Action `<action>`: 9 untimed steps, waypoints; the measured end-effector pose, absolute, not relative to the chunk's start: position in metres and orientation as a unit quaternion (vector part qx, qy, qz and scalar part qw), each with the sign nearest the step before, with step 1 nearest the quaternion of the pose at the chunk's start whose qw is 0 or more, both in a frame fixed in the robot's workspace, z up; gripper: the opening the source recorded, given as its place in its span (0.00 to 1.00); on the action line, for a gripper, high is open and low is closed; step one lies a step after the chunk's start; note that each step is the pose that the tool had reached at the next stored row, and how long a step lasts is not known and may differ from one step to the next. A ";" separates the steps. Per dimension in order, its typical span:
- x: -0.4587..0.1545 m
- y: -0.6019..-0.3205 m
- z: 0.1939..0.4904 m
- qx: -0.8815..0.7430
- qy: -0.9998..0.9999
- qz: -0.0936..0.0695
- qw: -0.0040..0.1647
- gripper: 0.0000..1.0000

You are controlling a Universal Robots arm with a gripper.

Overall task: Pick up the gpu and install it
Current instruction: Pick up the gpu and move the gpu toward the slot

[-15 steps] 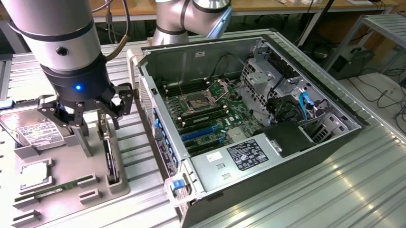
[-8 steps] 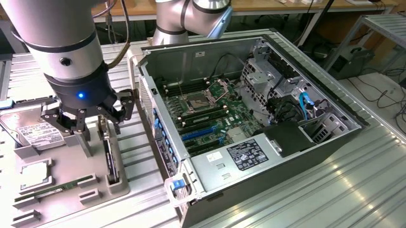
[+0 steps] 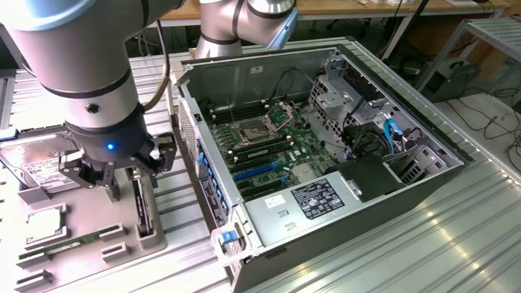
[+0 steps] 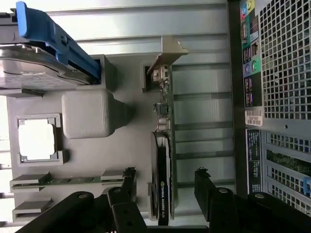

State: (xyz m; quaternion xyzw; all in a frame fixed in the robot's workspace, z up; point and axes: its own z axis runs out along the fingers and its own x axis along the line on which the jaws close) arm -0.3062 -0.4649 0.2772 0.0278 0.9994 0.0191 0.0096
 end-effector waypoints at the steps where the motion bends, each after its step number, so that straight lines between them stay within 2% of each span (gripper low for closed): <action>1: -0.306 -0.467 0.275 0.028 0.999 0.019 0.010 0.60; 9: -0.306 -0.470 0.263 0.028 0.999 0.019 0.010 0.60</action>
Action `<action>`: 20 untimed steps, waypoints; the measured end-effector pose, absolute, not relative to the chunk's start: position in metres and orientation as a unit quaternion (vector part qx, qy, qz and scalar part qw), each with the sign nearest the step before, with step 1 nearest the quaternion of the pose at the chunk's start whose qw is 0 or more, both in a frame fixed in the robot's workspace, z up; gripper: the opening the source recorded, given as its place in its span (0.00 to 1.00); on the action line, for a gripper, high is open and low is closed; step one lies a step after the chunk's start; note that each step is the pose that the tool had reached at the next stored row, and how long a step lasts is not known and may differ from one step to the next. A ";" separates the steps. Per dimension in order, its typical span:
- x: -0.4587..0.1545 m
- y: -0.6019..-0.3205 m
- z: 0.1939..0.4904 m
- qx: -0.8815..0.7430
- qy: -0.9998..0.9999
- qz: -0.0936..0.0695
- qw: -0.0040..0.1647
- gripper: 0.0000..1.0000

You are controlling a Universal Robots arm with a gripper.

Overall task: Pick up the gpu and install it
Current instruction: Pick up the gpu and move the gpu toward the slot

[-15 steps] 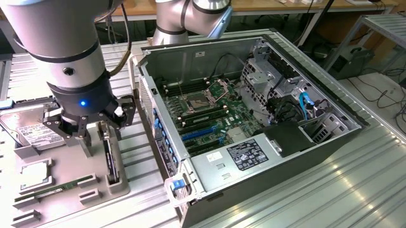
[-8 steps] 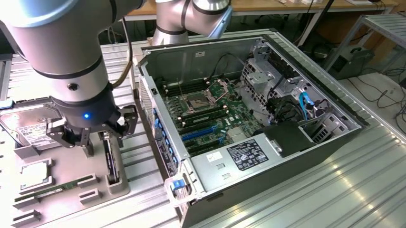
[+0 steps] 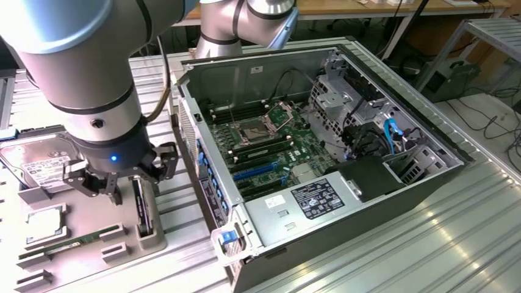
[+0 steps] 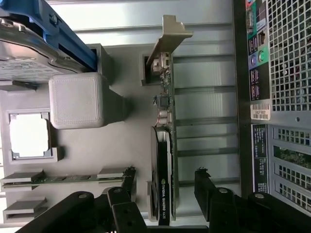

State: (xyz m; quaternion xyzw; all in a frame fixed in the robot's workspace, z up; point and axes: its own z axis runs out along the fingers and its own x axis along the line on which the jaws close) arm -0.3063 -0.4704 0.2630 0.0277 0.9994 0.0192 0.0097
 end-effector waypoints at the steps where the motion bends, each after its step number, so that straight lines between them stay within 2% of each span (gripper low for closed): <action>1: -0.306 -0.470 0.261 0.028 0.999 0.019 0.010 0.60; 20: -0.306 -0.454 0.229 0.023 1.000 0.019 0.010 0.59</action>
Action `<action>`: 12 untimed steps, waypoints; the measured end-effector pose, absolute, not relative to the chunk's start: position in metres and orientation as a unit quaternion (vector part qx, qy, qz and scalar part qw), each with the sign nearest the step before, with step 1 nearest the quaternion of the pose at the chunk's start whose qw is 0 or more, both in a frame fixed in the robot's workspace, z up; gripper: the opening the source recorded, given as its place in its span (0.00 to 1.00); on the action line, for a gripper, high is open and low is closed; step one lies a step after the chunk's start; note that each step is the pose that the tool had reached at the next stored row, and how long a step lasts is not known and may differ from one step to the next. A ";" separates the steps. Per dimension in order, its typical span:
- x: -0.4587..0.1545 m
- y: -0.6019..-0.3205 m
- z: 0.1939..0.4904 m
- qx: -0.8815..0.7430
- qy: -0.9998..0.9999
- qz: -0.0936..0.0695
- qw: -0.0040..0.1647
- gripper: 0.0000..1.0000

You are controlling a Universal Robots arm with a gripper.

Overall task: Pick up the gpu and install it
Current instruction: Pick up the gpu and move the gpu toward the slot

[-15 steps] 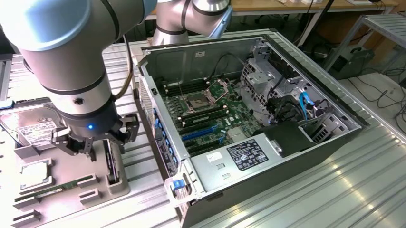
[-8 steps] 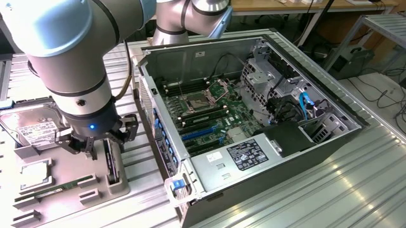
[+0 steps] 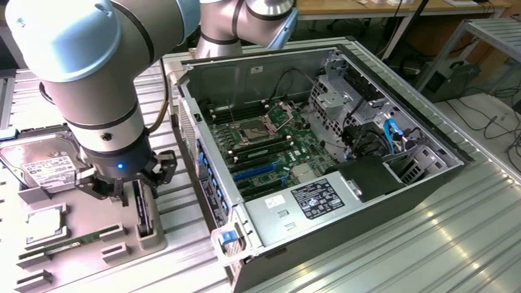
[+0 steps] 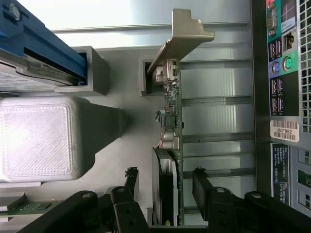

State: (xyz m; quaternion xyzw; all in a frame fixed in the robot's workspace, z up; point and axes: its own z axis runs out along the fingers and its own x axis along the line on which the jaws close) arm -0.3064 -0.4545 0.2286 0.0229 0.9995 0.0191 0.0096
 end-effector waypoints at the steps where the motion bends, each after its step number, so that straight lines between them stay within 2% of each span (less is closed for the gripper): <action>1: -0.306 -0.454 0.229 0.023 1.000 0.019 0.010 0.52; 2: -0.306 -0.455 0.228 0.023 1.000 0.019 0.010 0.45; 4: -0.306 -0.455 0.228 0.023 1.000 0.019 0.010 0.44; 5: -0.306 -0.455 0.228 0.023 1.000 0.019 0.010 0.37; 7: -0.306 -0.454 0.228 0.023 1.000 0.019 0.010 0.37; 8: -0.306 -0.455 0.228 0.023 1.000 0.019 0.010 0.30; 12: -0.306 -0.454 0.228 0.023 1.000 0.019 0.010 0.30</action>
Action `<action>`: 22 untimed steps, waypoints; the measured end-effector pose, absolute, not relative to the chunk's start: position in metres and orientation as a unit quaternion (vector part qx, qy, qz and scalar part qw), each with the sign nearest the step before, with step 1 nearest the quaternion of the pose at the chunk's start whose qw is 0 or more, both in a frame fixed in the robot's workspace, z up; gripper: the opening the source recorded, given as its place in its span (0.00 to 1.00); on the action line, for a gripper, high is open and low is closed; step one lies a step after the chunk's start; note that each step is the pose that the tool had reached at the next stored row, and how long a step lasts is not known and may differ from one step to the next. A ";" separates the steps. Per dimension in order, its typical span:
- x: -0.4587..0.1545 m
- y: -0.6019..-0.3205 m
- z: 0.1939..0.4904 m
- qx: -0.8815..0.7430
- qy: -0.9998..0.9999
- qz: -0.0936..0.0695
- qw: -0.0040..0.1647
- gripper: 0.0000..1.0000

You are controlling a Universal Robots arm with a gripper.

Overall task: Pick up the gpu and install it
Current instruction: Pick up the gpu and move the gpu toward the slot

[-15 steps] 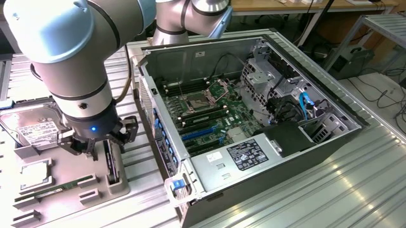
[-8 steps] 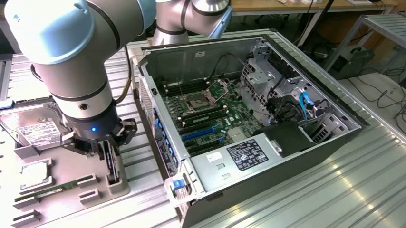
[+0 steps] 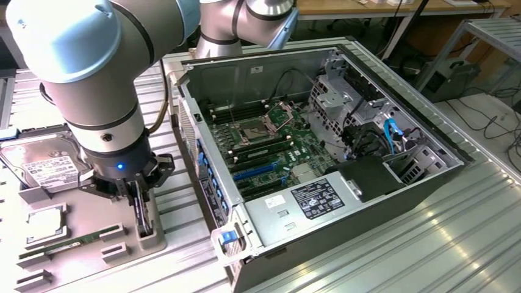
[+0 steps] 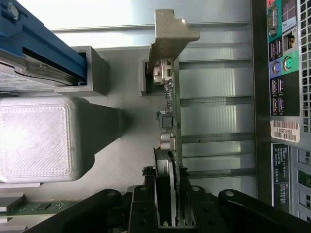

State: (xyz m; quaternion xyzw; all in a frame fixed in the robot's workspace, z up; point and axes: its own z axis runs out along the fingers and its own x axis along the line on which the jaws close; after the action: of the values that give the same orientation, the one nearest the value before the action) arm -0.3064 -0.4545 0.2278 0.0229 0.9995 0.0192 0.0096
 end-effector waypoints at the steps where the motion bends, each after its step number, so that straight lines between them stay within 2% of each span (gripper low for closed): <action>1: -0.306 -0.455 0.228 0.023 1.000 0.019 0.010 0.29; 22: -0.306 -0.454 0.228 0.023 1.000 0.019 0.010 0.27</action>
State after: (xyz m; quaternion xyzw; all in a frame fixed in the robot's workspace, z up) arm -0.3064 -0.4545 0.2277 0.0229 0.9995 0.0192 0.0096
